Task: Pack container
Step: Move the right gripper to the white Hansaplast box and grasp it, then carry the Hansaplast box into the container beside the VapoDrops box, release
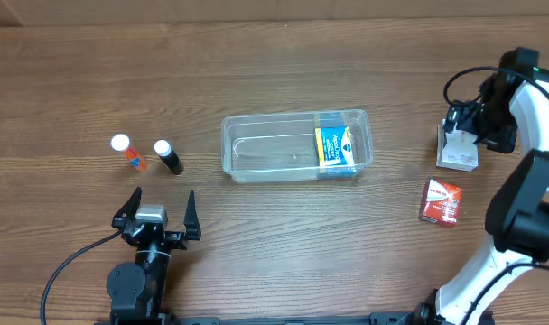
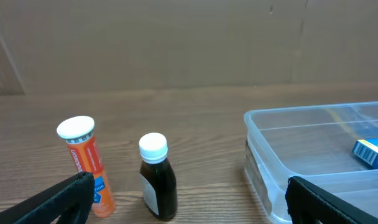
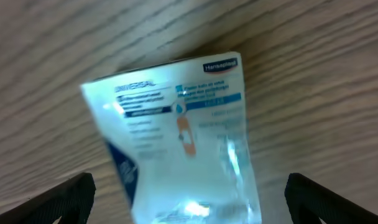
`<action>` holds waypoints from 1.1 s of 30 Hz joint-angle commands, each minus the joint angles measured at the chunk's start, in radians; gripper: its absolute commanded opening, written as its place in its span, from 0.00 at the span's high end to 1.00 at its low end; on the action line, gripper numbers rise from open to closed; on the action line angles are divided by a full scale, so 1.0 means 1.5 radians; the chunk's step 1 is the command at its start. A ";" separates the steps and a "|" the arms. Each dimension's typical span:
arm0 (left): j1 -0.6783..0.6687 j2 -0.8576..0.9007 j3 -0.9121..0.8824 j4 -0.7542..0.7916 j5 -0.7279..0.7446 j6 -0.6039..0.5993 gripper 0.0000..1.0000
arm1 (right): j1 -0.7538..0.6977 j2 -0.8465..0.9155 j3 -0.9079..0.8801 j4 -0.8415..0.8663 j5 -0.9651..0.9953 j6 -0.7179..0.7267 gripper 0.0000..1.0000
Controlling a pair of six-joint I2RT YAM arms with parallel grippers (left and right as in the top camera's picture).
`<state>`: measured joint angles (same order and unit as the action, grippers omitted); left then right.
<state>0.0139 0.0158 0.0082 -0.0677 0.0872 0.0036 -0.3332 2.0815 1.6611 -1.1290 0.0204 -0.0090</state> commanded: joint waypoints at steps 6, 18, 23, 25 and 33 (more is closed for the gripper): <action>0.004 -0.003 -0.002 -0.002 0.005 0.012 0.00 | 0.007 0.044 -0.002 0.027 0.034 -0.027 0.00; 0.004 -0.003 -0.002 -0.002 0.005 0.013 0.00 | 0.007 0.090 0.009 0.013 0.033 0.035 0.22; 0.004 -0.003 -0.002 -0.002 0.005 0.013 0.00 | 0.025 0.062 0.075 -0.068 0.030 0.045 0.30; 0.004 -0.003 -0.002 -0.002 0.005 0.012 0.00 | 0.044 0.042 0.110 -0.099 0.029 0.063 0.30; 0.004 -0.003 -0.002 -0.002 0.005 0.013 0.00 | 0.231 -0.076 0.219 -0.203 0.023 0.084 0.30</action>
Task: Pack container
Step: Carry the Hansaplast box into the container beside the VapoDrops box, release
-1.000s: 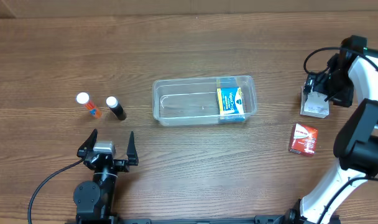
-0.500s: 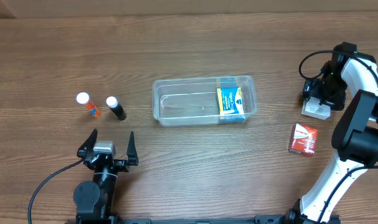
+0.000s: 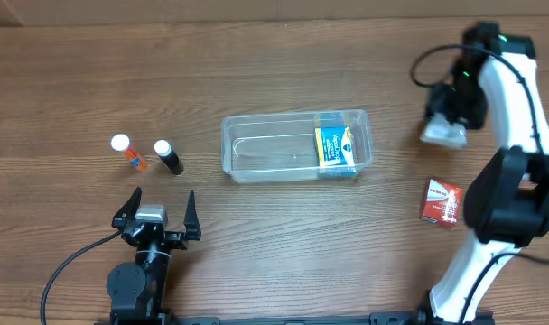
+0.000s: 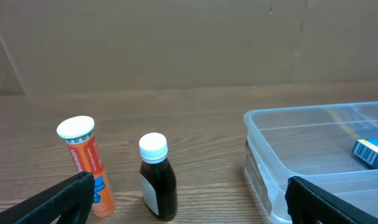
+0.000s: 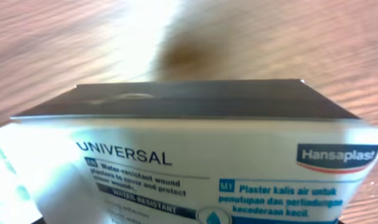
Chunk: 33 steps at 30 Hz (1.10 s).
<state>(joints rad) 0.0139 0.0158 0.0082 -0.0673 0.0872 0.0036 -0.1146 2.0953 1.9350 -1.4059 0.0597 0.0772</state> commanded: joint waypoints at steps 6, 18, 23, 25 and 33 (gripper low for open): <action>0.004 -0.003 -0.002 -0.002 0.005 0.013 0.00 | 0.269 -0.109 0.034 -0.046 -0.006 0.057 0.30; 0.004 -0.003 -0.002 -0.002 0.005 0.013 0.00 | 0.392 -0.102 -0.127 0.115 -0.059 0.143 0.27; 0.004 -0.003 -0.002 -0.002 0.005 0.013 0.00 | 0.394 -0.102 -0.186 0.175 -0.093 0.177 0.27; 0.004 -0.003 -0.002 -0.002 0.005 0.013 0.00 | 0.395 -0.102 -0.198 0.197 -0.107 0.179 0.27; 0.004 -0.003 -0.002 -0.002 0.005 0.013 0.00 | 0.395 -0.101 -0.228 0.237 -0.114 0.194 0.26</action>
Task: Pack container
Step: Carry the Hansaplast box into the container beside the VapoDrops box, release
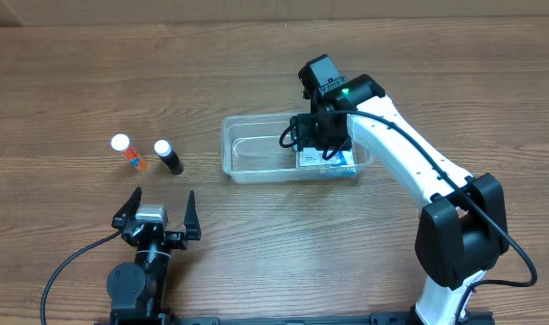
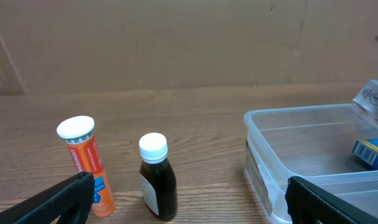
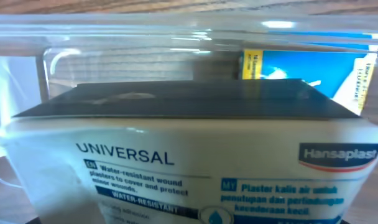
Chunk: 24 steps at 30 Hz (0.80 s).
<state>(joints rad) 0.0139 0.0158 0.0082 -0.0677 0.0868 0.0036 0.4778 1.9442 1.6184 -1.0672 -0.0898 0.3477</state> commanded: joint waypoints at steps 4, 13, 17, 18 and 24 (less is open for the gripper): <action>0.004 -0.003 -0.002 -0.002 0.005 0.013 0.00 | 0.000 0.002 -0.045 0.036 -0.030 0.013 0.19; 0.004 -0.003 -0.002 -0.002 0.005 0.013 0.00 | -0.002 0.010 -0.050 0.055 -0.034 -0.012 0.09; 0.004 -0.003 -0.002 -0.002 0.005 0.013 0.00 | -0.005 0.010 -0.047 0.060 -0.034 -0.015 0.13; 0.004 -0.003 -0.002 -0.002 0.005 0.012 0.00 | -0.005 0.009 -0.044 0.060 -0.043 -0.031 0.16; 0.004 -0.003 -0.002 -0.002 0.005 0.013 0.00 | 0.015 0.001 -0.030 0.063 -0.116 -0.109 0.58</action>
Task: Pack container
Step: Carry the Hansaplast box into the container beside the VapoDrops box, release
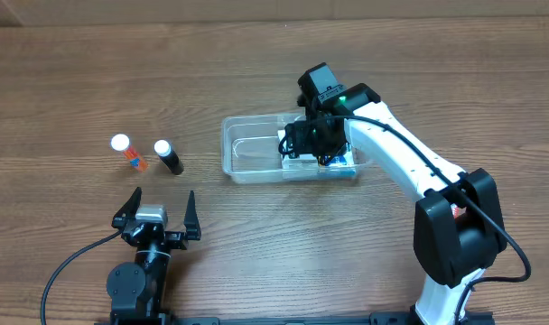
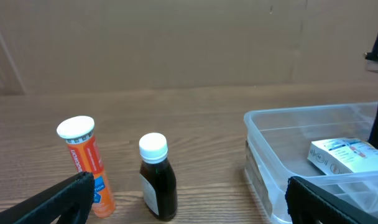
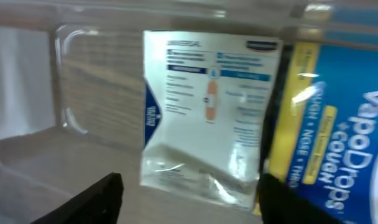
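Note:
The clear plastic container lies mid-table. Inside it, the white plaster box lies flat beside the blue-and-yellow VapoDrops box. My right gripper hovers low over the container, open, its fingers standing either side of the plaster box's near end. In the overhead view the right gripper covers most of the plaster box. My left gripper rests open near the table's front, facing an orange tube, a dark bottle and the container.
The orange tube and dark bottle stand left of the container, just beyond the left gripper. The right arm stretches from the front right across the table.
The right gripper has let go of the plaster box, which now lies flat in the container next to the VapoDrops box. The gripper sits a little further left. The left arm is unchanged.
The right gripper was open over the plaster box at the table's right edge. Then it held the box lifted there, then carried over the container. Now the box lies released inside. The left gripper stayed still and open throughout.

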`<action>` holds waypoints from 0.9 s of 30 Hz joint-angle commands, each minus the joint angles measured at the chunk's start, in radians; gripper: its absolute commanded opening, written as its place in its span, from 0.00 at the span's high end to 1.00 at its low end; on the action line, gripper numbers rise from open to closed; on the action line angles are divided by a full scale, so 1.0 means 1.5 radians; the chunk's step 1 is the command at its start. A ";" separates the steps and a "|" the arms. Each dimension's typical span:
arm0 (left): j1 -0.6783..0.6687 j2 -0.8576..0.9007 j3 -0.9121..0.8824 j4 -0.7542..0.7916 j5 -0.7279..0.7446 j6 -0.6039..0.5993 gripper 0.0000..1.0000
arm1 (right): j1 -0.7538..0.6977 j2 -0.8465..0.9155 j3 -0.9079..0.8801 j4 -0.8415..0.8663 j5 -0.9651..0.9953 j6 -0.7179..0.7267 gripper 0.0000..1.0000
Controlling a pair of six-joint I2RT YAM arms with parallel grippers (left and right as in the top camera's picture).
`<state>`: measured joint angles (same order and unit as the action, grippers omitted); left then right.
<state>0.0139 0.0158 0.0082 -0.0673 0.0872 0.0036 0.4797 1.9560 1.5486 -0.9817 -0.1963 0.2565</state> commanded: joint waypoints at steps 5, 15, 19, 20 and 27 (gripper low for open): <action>0.004 -0.003 -0.002 -0.002 0.005 0.012 0.00 | 0.033 0.018 0.015 0.048 -0.045 -0.047 0.96; 0.004 -0.003 -0.002 -0.002 0.005 0.013 0.00 | 0.035 0.099 0.015 0.088 -0.058 -0.028 0.96; 0.004 -0.003 -0.002 -0.002 0.005 0.013 0.00 | 0.030 0.097 0.017 0.084 0.005 -0.027 0.96; 0.004 -0.003 -0.002 -0.002 0.005 0.013 0.00 | 0.027 0.097 0.018 0.079 0.021 -0.027 0.96; 0.004 -0.003 -0.002 -0.002 0.005 0.013 0.00 | 0.015 0.097 0.021 0.039 0.135 -0.027 0.96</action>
<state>0.0139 0.0158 0.0082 -0.0677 0.0872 0.0036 0.5194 2.0956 1.5719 -0.9009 -0.1547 0.2096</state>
